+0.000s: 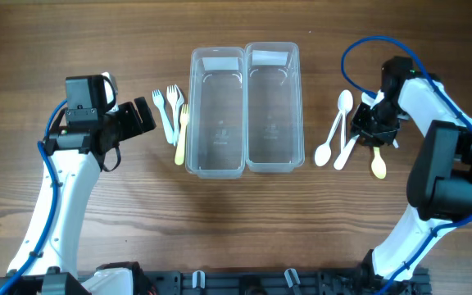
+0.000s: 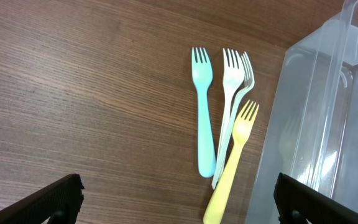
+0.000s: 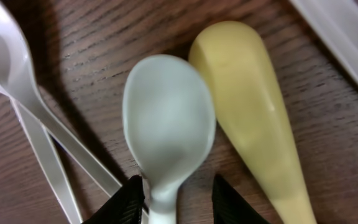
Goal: Pack container
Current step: 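Move the right gripper over the spoons and grasp a white spoon, then carry the white spoon into the right container and release it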
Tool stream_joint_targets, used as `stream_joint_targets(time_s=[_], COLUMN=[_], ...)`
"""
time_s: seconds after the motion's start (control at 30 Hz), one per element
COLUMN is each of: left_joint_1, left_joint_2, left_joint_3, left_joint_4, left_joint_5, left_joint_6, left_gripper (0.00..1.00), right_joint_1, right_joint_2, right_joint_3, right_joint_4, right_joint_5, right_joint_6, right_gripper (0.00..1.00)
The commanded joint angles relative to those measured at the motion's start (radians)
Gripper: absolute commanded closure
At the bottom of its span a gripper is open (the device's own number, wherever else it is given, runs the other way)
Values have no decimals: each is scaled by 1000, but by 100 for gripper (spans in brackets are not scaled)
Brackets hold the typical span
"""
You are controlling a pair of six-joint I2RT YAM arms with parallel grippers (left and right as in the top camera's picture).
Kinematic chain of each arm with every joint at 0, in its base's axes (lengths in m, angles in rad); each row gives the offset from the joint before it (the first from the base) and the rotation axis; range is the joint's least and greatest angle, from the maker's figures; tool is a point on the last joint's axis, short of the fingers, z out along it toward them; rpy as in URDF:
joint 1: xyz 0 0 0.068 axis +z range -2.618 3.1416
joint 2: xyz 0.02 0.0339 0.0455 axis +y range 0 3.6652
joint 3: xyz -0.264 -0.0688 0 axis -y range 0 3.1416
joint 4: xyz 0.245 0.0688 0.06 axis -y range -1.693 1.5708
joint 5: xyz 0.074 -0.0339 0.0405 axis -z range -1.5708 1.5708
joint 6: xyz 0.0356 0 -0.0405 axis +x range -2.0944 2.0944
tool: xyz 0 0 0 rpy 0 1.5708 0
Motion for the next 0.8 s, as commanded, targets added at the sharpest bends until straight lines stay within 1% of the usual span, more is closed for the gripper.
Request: stream_joint_targets(time_s=[0.0, 0.1, 0.27, 0.33, 0.4, 0.43, 0.63, 0.77], left_joint_1=[-5, -4, -4, -5, -5, -4, -5, -5], left_joint_2=[3, 4, 3, 3, 3, 3, 3, 4], left_joint_3=[21, 21, 21, 21, 21, 21, 21, 21], left_joint_4=[3, 3, 3, 3, 3, 3, 3, 3], left_joint_5=[-13, -13, -13, -13, -13, -13, -13, -13], left_joint_6=[20, 19, 20, 20, 20, 20, 20, 20], left_gripper=[0, 0, 0, 0, 0, 0, 0, 0], right_joint_1=[21, 29, 30, 31, 31, 31, 31, 32], right_joint_2=[23, 24, 24, 24, 24, 24, 11, -86], right_joint_3=[-12, -20, -23, -23, -23, -23, -22, -7], right_joint_4=[20, 22, 12, 1, -2, -2, 0, -14], right_joint_5=[7, 7, 62, 95, 108, 107, 108, 102], right_joint_6=[2, 3, 3, 2, 2, 3, -1, -2], right_gripper=[66, 75, 80, 85, 89, 95, 96, 96])
